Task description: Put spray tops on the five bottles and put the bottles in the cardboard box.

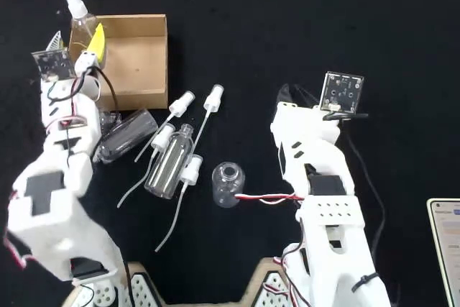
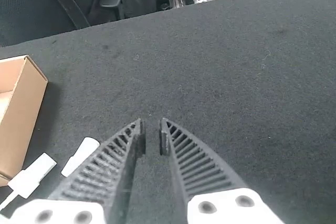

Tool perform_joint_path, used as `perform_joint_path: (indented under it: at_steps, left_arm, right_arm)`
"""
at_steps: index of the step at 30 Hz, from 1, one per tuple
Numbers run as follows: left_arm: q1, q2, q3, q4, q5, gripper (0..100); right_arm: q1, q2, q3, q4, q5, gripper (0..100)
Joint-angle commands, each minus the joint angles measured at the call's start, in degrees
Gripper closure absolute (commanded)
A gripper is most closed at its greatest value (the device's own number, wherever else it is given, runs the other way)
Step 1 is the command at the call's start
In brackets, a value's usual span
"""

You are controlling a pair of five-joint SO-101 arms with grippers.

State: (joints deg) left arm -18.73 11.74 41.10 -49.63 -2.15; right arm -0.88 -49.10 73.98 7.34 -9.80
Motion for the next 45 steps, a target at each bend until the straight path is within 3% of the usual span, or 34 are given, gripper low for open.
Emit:
perform_joint_path:
  at_steps: [1,3,6,13,15,17,23,29,36,45]
  left_arm:
    - [-0.3,-13.8,7.8,0.3,-0.3,71]
    - [-1.2,-17.9,10.0,1.7,-0.3,71]
    - [-2.7,-24.0,10.2,14.4,-0.3,71]
    - [-8.7,-40.2,-0.5,70.0,-0.3,71]
    - [-9.6,-42.3,-3.5,81.1,-0.3,71]
    - [-10.6,-43.1,-5.1,87.1,-0.2,71]
    - [-18.7,-43.0,-5.4,89.9,-4.1,71]
    - [-18.5,-40.0,-8.6,88.7,-4.3,71]
    - [-20.6,-17.1,-25.5,92.4,5.3,71]
    - [-18.4,5.5,-46.8,102.6,5.7,71]
  right_arm:
    - [1.0,-0.8,-0.7,-1.6,0.4,94.9]
    - [1.0,-0.8,-0.7,-1.6,0.4,94.9]
    - [1.0,-0.8,-0.7,-1.6,0.4,94.9]
    - [0.8,-0.8,-0.7,-1.6,0.4,94.9]
    - [0.8,-0.8,-0.7,-1.6,0.4,94.9]
    - [0.8,-0.8,-0.7,-1.6,0.4,94.9]
    - [0.8,-0.8,-0.5,-1.6,0.4,94.9]
    - [0.8,-0.8,-0.4,-1.5,0.4,94.9]
    - [0.9,-0.8,-0.4,-1.5,0.4,94.9]
    - [0.8,-0.8,-0.6,-1.5,0.4,94.9]
